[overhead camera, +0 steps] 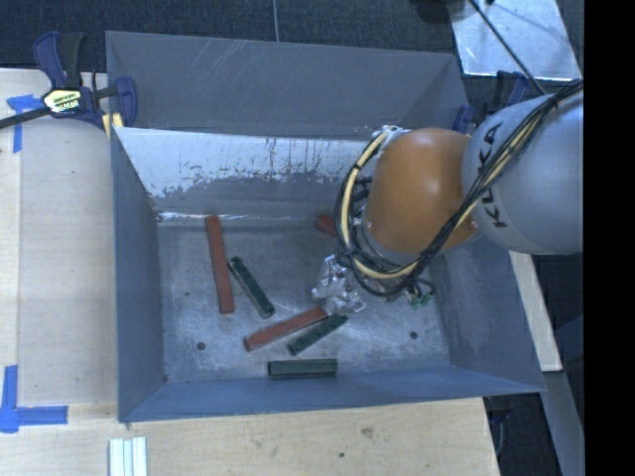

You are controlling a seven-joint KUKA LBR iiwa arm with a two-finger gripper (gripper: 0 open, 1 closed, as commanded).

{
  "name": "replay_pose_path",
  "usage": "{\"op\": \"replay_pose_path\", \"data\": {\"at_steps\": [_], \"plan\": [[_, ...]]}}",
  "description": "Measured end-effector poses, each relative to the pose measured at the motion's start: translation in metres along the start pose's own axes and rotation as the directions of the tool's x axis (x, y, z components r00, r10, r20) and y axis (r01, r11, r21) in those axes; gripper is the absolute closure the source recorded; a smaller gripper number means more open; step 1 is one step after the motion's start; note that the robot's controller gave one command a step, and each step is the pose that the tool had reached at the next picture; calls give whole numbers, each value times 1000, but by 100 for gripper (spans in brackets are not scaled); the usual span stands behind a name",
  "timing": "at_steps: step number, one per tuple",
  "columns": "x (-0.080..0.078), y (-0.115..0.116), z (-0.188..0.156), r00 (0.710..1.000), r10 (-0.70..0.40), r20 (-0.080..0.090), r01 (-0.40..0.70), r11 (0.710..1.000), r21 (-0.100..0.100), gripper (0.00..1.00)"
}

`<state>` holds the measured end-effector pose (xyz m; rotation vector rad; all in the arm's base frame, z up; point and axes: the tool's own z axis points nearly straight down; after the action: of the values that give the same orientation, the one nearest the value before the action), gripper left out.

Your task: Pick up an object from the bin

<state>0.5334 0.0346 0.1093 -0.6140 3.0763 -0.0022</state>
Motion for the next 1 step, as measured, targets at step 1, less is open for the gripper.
{"op": "replay_pose_path", "data": {"at_steps": [1], "plan": [[3,3,-41,1000,19,-1,-19,1000,-2,0]]}}
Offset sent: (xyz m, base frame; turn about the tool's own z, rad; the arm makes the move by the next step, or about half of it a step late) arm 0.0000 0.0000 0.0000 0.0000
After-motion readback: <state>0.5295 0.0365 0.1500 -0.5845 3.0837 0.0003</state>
